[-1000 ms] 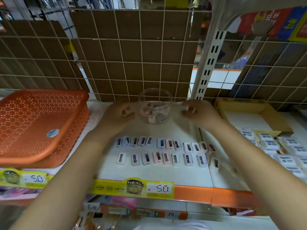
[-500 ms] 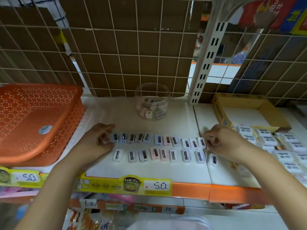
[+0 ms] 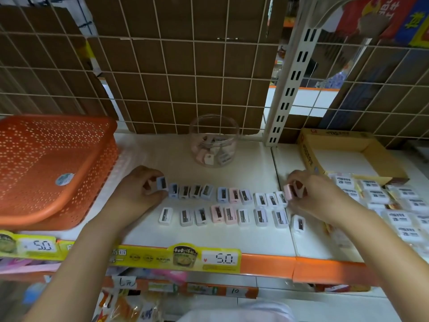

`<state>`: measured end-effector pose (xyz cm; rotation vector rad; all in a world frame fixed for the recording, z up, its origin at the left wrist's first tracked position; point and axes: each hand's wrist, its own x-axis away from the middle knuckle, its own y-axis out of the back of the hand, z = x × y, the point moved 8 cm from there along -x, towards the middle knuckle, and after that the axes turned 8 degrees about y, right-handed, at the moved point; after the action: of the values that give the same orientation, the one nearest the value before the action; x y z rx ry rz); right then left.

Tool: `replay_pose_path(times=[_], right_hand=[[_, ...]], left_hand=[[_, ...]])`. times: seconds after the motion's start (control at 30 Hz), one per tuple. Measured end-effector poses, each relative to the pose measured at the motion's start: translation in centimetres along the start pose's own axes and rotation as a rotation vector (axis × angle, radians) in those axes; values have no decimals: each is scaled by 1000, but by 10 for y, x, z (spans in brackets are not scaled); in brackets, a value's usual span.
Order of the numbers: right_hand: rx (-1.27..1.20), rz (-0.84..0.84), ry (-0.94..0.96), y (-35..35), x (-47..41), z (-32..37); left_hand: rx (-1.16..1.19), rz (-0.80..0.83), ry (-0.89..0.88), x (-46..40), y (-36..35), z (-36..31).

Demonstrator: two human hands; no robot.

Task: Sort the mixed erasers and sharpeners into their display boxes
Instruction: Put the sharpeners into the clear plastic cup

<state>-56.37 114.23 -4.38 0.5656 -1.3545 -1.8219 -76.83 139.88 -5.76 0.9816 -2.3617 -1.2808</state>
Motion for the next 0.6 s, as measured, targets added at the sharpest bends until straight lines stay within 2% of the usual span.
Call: replay_pose_path(times=[0.13, 0.3, 0.47, 0.6], right_hand=[[-144, -112, 120, 17, -1, 33], [-293, -243, 305, 39, 2, 90], [-343, -305, 370, 46, 3, 110], [-347, -327, 388, 49, 2, 112]], left_hand=[[84, -72, -64, 0, 18, -40], [267, -6, -172, 4, 22, -95], [339, 18, -256, 13, 18, -120], [345, 9, -257, 16, 17, -118]])
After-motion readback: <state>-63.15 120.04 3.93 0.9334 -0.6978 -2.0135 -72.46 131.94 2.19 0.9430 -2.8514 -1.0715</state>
